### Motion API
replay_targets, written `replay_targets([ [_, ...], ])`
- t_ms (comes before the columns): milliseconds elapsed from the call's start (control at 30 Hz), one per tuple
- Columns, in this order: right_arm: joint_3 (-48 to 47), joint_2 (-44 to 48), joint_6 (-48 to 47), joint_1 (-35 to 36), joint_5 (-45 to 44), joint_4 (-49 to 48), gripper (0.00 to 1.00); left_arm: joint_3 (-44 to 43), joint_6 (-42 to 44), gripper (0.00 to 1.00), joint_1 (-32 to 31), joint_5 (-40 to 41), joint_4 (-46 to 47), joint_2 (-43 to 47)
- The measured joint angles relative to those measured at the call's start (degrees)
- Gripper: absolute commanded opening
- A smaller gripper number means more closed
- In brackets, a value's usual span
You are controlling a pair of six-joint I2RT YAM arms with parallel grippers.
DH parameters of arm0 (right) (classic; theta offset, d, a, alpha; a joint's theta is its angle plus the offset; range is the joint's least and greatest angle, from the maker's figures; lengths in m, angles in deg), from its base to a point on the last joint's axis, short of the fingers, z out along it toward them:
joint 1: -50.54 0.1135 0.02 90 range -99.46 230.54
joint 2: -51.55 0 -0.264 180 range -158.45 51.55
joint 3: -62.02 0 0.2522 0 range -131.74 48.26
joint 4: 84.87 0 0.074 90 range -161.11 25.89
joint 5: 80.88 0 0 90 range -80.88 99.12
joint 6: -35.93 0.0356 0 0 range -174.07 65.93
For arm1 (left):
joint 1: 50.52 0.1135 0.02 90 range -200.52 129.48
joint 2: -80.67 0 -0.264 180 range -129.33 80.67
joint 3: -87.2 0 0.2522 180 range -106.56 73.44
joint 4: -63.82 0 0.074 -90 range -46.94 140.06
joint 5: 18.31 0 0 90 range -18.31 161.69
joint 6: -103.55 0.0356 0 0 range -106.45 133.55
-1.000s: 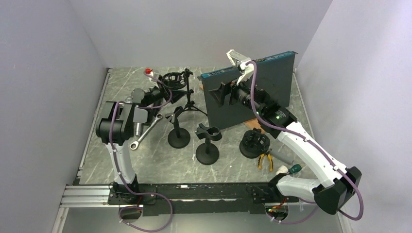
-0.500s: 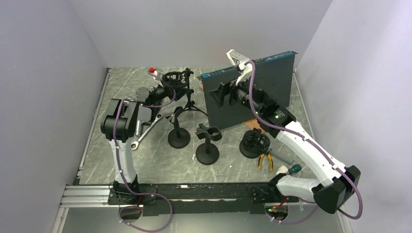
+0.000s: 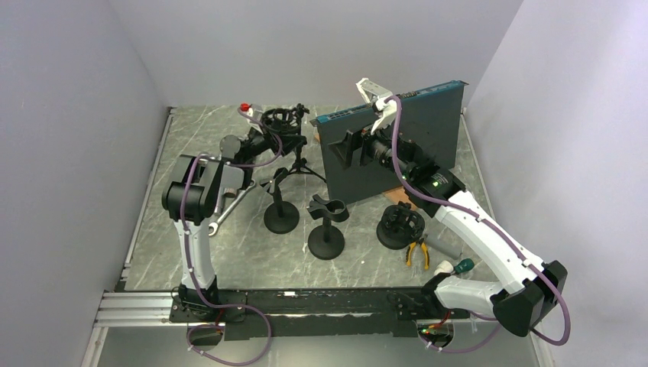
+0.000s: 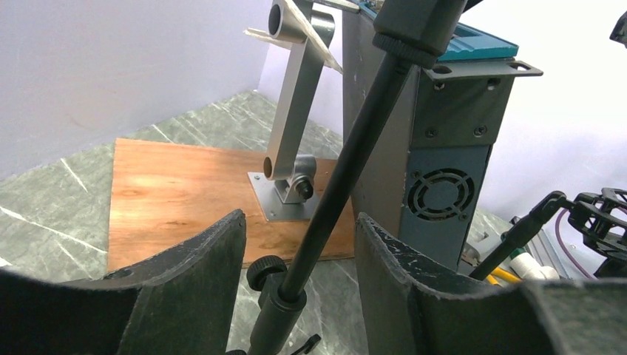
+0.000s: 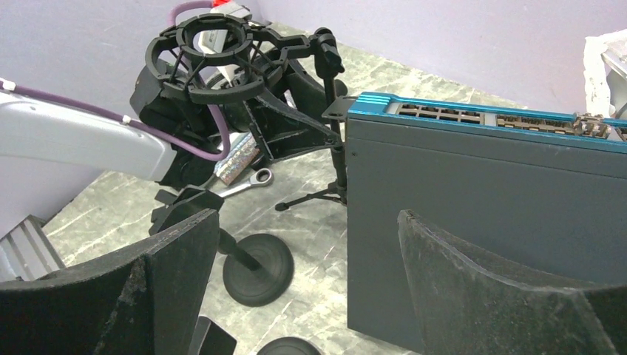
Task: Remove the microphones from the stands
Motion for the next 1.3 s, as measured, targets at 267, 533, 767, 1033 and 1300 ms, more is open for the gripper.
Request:
replay_targets([
  [267,0.0,0.0,0.0,0.0,-0.02,0.39,0.93,-1.03,0.15,0.54,-0.2,1.55,0.02,-0.52],
  [533,0.0,0.0,0.37,0.0,-0.02,0.55,0.93,-1.2,0.24,0.39,-0.61,2.36,0.02,-0.96],
  [767,0.0,0.0,0.7,0.0,0.11,0.66,0.93,-2.71,2.56,0.0,-0.76,1.66,1.51,-0.94],
  [1033,0.0,0.0,0.83,0.0,0.11,0.68,0.93,-2.64,-0.59,0.0,3.37,-0.46,0.74,1.14],
  [1300,-0.22,-0.48,0.85,0.0,0.13,0.68,0.93,-1.95,0.13,0.0,11.43,-2.32,-11.98,13.49],
])
